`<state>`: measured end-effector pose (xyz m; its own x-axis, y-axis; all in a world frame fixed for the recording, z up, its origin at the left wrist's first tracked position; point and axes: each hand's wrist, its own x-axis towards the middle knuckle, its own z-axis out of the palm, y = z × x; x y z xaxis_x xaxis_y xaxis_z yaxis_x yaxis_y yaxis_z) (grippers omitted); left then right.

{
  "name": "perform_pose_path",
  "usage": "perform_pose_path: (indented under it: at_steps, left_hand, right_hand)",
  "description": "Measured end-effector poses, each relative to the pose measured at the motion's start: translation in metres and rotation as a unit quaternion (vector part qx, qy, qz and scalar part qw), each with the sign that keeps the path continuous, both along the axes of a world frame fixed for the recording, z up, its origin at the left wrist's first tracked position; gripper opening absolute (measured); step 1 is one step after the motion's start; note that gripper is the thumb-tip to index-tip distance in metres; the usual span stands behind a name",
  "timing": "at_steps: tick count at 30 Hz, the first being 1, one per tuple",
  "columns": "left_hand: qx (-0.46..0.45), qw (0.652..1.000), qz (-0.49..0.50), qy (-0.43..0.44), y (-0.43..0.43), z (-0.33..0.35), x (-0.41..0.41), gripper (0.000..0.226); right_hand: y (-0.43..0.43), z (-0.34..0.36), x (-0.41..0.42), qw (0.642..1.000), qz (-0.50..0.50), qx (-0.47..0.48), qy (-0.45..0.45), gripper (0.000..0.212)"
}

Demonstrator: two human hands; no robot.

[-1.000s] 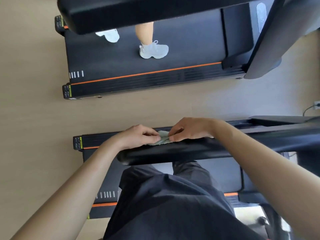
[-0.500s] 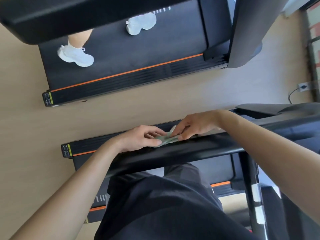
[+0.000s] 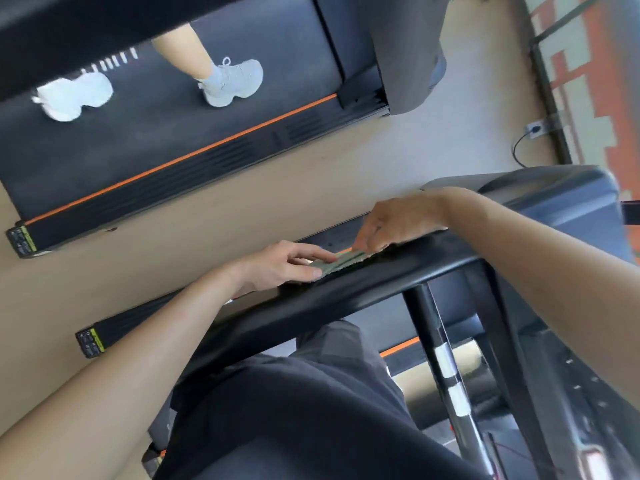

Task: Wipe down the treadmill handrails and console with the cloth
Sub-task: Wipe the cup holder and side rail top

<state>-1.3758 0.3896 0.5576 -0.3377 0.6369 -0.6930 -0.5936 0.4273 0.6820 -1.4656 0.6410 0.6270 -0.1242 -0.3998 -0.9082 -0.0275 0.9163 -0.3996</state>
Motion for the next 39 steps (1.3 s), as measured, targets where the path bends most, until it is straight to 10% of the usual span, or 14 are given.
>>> perform_pose_path:
  at_steps: [30,39]
  left_hand:
    - [0.086,0.991,-0.008,0.101,0.213,0.014,-0.075,0.051]
    - [0.072,0.987,-0.001,0.146,0.23,0.026,-0.072,0.043]
  right_hand:
    - [0.191,0.038,0.002,0.963,-0.074,0.126,0.225,0.073]
    - [0.195,0.055,0.04,0.911,-0.116,0.105,0.381,0.054]
